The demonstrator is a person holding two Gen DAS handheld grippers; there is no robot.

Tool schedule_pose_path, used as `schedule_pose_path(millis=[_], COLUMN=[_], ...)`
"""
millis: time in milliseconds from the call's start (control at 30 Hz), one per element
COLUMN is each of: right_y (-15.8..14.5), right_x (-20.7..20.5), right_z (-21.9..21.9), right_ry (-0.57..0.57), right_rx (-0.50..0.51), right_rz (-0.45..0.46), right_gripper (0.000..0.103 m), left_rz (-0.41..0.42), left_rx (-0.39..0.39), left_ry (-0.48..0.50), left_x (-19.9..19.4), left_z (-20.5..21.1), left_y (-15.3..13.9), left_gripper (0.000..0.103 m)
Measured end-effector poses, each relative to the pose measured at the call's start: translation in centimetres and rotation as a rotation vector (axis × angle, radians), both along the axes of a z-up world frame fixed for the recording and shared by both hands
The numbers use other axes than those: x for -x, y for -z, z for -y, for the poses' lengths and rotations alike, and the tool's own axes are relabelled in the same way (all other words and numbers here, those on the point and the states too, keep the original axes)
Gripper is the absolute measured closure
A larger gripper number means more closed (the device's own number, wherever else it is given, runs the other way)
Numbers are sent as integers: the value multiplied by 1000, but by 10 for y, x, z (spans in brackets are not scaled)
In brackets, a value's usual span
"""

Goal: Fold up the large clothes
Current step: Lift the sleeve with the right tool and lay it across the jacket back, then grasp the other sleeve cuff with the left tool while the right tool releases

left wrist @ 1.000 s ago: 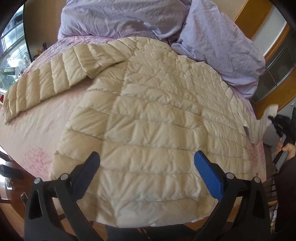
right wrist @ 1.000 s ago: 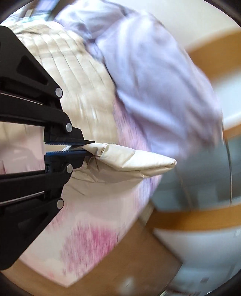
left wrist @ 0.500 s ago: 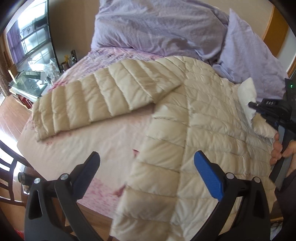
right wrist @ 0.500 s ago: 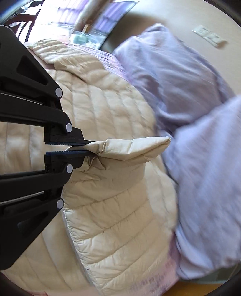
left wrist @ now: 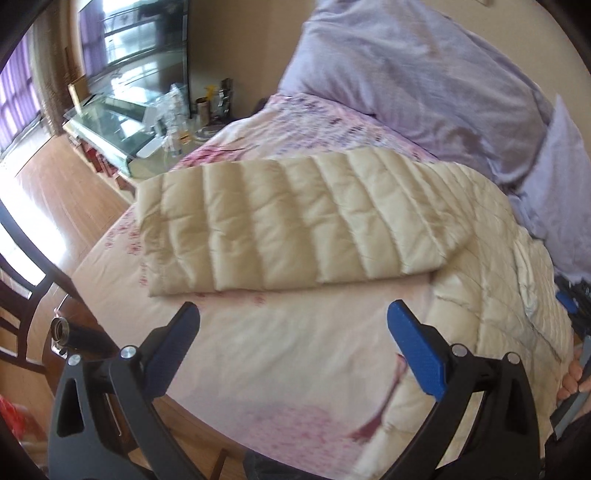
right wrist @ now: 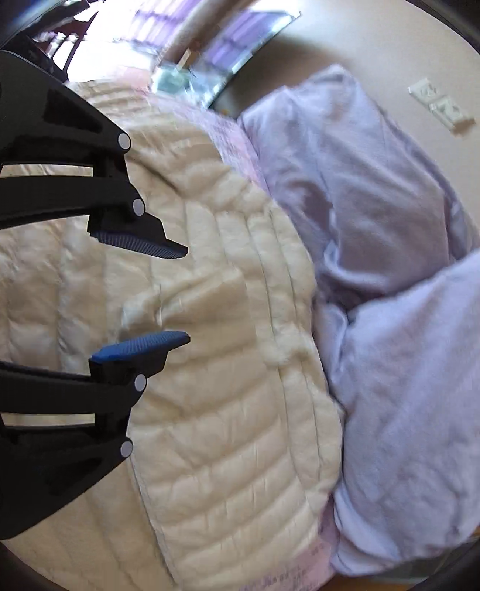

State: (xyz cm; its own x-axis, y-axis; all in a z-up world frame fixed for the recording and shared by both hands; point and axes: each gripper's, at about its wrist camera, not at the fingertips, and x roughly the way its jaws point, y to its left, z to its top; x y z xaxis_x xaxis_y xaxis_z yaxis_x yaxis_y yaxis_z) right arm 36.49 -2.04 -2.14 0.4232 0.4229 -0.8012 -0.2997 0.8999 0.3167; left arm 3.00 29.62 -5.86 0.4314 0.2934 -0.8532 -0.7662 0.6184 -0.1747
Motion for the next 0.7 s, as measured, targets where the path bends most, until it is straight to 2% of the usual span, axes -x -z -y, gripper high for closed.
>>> schedule_pose_path(millis=[100, 200, 400, 467, 567, 600, 700], right_y=[21, 41, 60, 54, 42, 38, 28], right_x=[-5, -3, 7, 8, 12, 14, 20], right_z=[-6, -17, -48, -45, -36, -33, -27], right_ry=[30, 5, -86, -74, -46, -42, -39], right_rx=[98, 152, 313, 292, 244, 234, 217], right_rz=[-36, -90, -73, -80, -72, -66, -49], right_gripper=[60, 60, 51, 48, 36, 35, 35], left_rz=[13, 34, 55, 47, 56, 63, 71], left_rx=[27, 61, 165, 180, 213, 234, 279], left_ry=[-54, -109, -192, -207, -220, -229, -265], left_x=[14, 27, 40, 40, 39, 39, 40], left_z=[-25, -50, -90, -99, -111, -115, -123], left_y=[5, 11, 30, 36, 42, 45, 53], left_gripper=[2, 2, 2, 2, 2, 3, 15])
